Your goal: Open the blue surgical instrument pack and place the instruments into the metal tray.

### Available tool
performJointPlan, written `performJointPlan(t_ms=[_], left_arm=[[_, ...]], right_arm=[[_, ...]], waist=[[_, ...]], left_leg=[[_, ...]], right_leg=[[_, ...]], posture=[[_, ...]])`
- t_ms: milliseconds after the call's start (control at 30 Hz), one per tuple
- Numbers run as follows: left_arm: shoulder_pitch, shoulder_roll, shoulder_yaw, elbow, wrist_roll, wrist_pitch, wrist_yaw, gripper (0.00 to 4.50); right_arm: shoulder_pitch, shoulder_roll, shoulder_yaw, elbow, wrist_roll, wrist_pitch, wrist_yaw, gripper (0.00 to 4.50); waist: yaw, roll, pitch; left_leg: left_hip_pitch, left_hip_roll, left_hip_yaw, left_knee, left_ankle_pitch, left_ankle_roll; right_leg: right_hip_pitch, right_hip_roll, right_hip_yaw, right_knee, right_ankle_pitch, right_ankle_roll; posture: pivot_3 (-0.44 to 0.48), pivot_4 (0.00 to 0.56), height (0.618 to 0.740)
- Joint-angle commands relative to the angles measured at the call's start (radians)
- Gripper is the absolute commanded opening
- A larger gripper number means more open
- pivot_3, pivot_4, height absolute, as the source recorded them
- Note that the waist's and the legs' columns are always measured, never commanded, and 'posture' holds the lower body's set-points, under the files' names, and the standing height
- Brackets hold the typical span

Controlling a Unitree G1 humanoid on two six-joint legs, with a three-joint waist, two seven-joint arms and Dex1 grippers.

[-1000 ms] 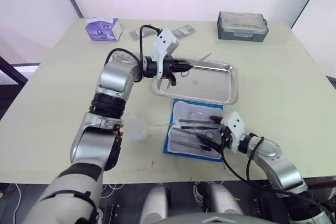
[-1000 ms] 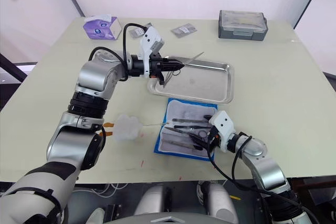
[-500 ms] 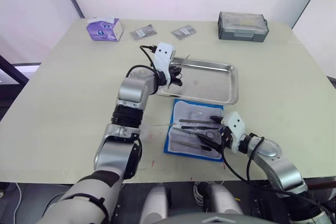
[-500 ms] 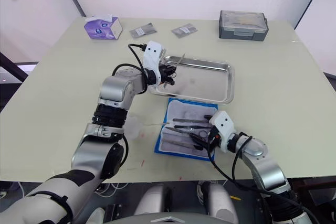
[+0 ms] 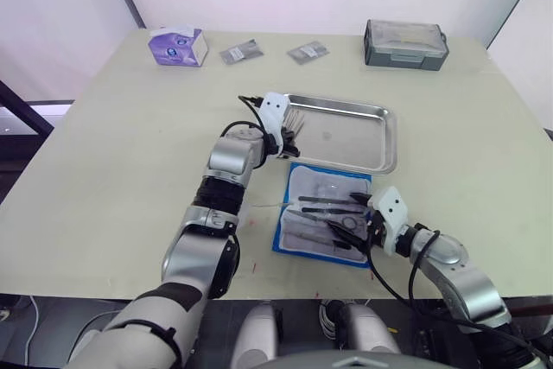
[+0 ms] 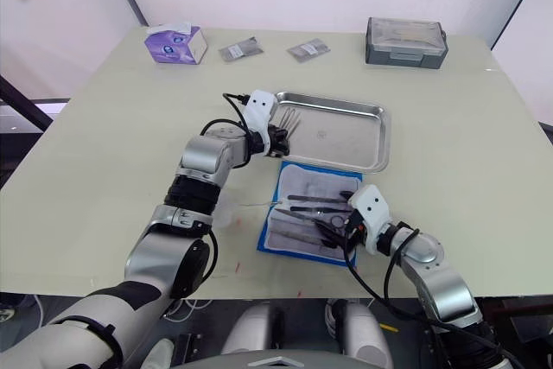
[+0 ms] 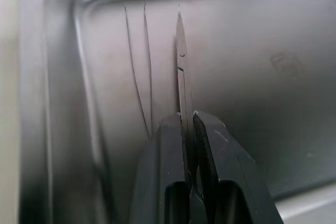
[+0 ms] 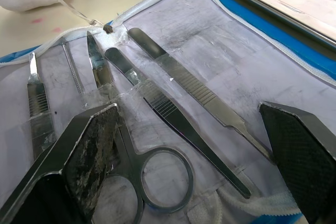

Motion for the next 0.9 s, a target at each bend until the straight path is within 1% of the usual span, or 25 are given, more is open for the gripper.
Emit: performJointPlan(t_ms=[33,167,300,333,367,400,600,733,767,800,833,900], left_arm=[[-0.02,-0.008,-0.007,0.022,0.011,-0.003,0.007,0.02],[-0.032,-0.011,0.005,0.037,0.001,-0.002,-0.003,0.02],[-0.044,-0.007,0.004,0.038,0.006,-0.008,0.001,1.69],[-0.046,-0.007,0.002,0.038,0.009,-0.011,0.003,2.26],[-0.049,-0.008,0.002,0.035,0.009,-0.012,0.007,2.49],[-0.052,-0.008,0.002,0.031,0.01,-0.012,0.007,3.07],[-0.057,0.0,0.011,-0.078,-0.028,0.033,-0.033,3.07],[-0.052,0.022,0.009,-0.154,-0.054,0.018,-0.089,3.07],[-0.049,0.028,0.009,-0.167,-0.058,-0.007,-0.107,3.07],[-0.043,0.035,0.015,-0.176,-0.073,-0.041,-0.14,3.07],[-0.032,0.055,0.007,-0.185,-0.089,-0.086,-0.204,3.07],[0.02,0.122,-0.038,-0.217,-0.123,-0.219,-0.421,3.07]], right_arm=[[0.036,-0.013,0.026,0.056,-0.02,0.057,-0.001,4.5],[0.036,-0.014,0.025,0.055,-0.021,0.057,-0.001,4.5],[0.037,-0.013,0.025,0.056,-0.022,0.056,-0.004,4.5],[0.037,-0.013,0.025,0.056,-0.022,0.056,-0.004,4.5],[0.037,-0.012,0.025,0.056,-0.022,0.056,-0.004,4.5],[0.037,-0.012,0.025,0.057,-0.022,0.056,-0.005,4.5],[0.036,-0.013,0.025,0.057,-0.024,0.056,-0.005,4.5],[0.034,-0.012,0.025,0.06,-0.024,0.055,-0.005,4.5],[0.034,-0.012,0.024,0.061,-0.024,0.054,-0.005,4.5],[0.033,-0.011,0.024,0.062,-0.024,0.053,-0.005,4.5],[0.032,-0.01,0.024,0.065,-0.024,0.051,-0.005,4.5],[0.03,-0.006,0.026,0.073,-0.025,0.046,-0.005,4.5]], waist=[[0.0,0.0,0.0],[0.0,0.0,0.0],[0.0,0.0,0.0],[0.0,0.0,0.0],[0.0,0.0,0.0],[0.0,0.0,0.0],[0.0,0.0,0.0],[0.0,0.0,0.0],[0.0,0.0,0.0],[0.0,0.0,0.0],[0.0,0.0,0.0],[-0.004,0.001,0.0]], left_leg=[[0.0,0.0,0.0,0.0,0.0,0.0],[0.0,0.0,0.0,0.0,0.0,0.0],[0.0,0.0,0.0,0.0,0.0,0.0],[0.0,0.0,0.0,0.0,0.0,0.0],[0.0,0.0,0.0,0.0,0.0,0.0],[0.0,0.0,0.0,0.0,0.0,0.0],[0.0,0.0,0.0,0.0,0.0,0.0],[0.0,0.0,0.0,0.0,0.001,-0.001],[0.0,0.0,0.0,0.0,0.001,-0.001],[0.0,0.0,0.0,0.0,0.001,-0.002],[0.0,0.0,0.0,0.0,0.001,-0.002],[0.0,0.0,0.0,0.0,0.001,-0.002]], right_leg=[[0.0,0.0,0.0,0.0,0.0,0.0],[0.0,0.0,0.0,0.0,0.0,0.0],[0.0,0.0,0.0,0.0,0.0,0.0],[0.0,0.0,0.0,0.0,0.0,0.0],[0.0,0.0,0.0,0.0,0.0,0.0],[0.0,0.0,0.0,0.0,0.0,0.0],[0.0,0.0,0.0,0.0,0.0,0.0],[0.0,0.0,0.0,0.0,0.0,0.0],[0.0,0.0,0.0,0.0,0.0,0.0],[0.0,0.0,0.0,0.0,0.0,0.0],[0.0,0.0,0.0,0.0,0.0,0.0],[0.0,0.0,0.0,0.0,0.0,0.0]], posture=[[0.0,0.15,0.738],[0.0,0.15,0.738],[0.0,0.15,0.738],[0.0,0.15,0.738],[0.0,0.15,0.738],[0.0,0.15,0.738],[0.0,0.15,0.738],[0.0,0.15,0.738],[0.0,0.15,0.738],[0.0,0.15,0.738],[0.0,0.15,0.738],[0.0,0.15,0.738]])
